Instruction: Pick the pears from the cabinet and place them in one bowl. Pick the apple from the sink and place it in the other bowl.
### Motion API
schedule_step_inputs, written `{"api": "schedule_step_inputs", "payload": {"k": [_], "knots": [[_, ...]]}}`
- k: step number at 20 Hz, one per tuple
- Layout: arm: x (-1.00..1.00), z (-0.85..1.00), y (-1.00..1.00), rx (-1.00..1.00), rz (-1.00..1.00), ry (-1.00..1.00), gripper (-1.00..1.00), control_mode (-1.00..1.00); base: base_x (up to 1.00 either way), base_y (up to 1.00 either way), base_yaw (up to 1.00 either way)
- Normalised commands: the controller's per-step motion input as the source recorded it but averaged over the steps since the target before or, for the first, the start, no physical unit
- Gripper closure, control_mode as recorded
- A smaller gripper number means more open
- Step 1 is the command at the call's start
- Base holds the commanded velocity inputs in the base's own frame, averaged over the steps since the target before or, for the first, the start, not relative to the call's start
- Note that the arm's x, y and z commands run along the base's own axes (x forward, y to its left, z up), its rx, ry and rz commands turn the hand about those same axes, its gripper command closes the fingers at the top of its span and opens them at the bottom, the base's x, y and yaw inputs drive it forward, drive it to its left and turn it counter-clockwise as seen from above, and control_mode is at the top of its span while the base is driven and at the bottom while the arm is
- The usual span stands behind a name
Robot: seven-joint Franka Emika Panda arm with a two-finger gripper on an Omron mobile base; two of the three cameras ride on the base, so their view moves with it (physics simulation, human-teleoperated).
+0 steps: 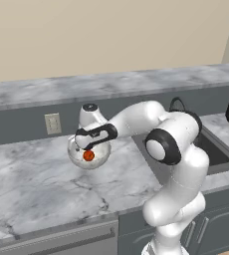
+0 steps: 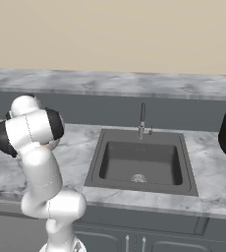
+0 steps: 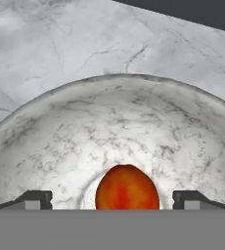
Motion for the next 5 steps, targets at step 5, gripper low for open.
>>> {"api": "schedule_step_inputs", "payload": {"k": [5], "knots": [[-0.39,0.38,-0.01,0.0,0.0,-0.04,-1.0,-1.0,0.0,0.0,0.0]]}}
